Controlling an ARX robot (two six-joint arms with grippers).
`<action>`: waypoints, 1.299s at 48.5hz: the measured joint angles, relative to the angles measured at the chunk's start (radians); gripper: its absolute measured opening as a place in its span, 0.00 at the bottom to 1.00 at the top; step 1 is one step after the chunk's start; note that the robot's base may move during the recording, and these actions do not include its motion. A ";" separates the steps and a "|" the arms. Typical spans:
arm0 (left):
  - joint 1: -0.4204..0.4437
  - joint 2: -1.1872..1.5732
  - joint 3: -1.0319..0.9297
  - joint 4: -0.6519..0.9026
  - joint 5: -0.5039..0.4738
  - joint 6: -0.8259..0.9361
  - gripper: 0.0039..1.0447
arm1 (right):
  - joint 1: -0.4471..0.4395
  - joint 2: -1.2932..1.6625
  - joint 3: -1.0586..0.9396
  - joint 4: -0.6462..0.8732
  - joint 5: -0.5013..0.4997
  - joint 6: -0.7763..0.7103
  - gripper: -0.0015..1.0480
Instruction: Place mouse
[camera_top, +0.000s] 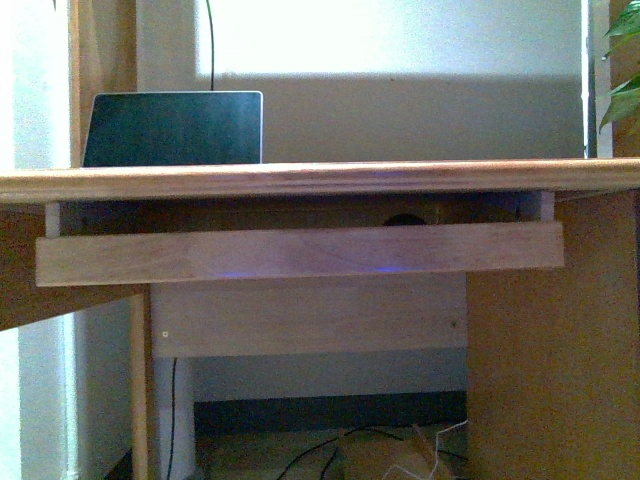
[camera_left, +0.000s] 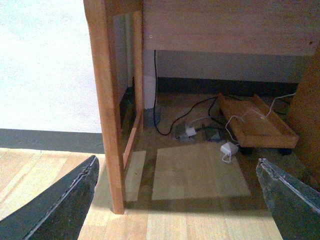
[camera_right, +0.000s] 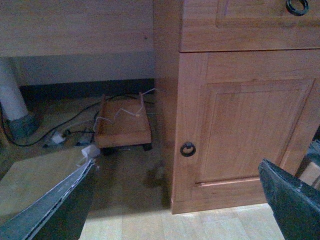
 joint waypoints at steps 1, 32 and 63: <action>0.000 0.000 0.000 0.000 0.000 0.000 0.93 | 0.000 0.000 0.000 0.000 0.000 0.000 0.93; 0.000 0.000 0.000 0.000 0.000 0.000 0.93 | 0.000 -0.001 0.000 0.000 0.000 0.000 0.93; 0.014 0.021 0.016 -0.048 0.053 -0.051 0.93 | 0.000 -0.001 0.000 0.000 0.001 0.000 0.93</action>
